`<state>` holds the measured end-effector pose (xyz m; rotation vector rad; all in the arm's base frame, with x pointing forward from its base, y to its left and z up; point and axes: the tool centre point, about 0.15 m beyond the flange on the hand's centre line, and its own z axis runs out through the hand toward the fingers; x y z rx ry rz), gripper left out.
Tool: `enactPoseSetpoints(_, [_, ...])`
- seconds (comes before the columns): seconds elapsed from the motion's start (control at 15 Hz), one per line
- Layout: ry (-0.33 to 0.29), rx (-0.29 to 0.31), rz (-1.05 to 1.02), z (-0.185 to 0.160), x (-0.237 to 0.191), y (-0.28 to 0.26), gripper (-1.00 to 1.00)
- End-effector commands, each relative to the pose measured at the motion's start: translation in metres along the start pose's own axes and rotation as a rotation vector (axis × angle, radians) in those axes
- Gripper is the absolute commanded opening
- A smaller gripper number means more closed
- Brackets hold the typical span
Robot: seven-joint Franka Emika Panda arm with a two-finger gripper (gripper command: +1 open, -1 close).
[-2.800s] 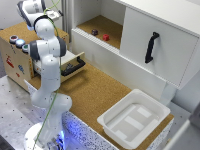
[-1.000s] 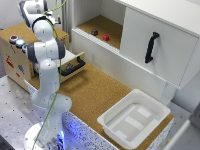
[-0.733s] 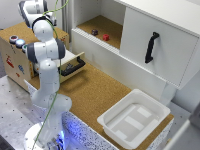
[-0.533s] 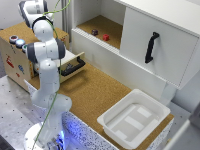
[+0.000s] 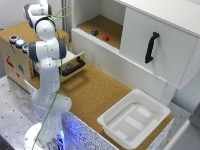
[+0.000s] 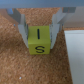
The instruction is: Rotate the yellow block 90 degrees to the right
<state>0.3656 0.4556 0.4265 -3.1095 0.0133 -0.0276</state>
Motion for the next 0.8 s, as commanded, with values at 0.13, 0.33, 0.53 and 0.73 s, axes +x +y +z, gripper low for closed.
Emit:
enactPoseSetpoints(0.13, [-0.02,0.056,0.072,-0.003,0.004,0.007,1.0])
enactPoseSetpoints(0.33, [0.068,0.041,0.031,-0.024,-0.009,-0.008,1.0])
enactPoseSetpoints(0.53, [0.137,-0.046,-0.038,-0.06,-0.018,-0.01,1.0])
enactPoseSetpoints(0.73, [0.186,-0.067,-0.118,-0.084,-0.03,-0.009,1.0])
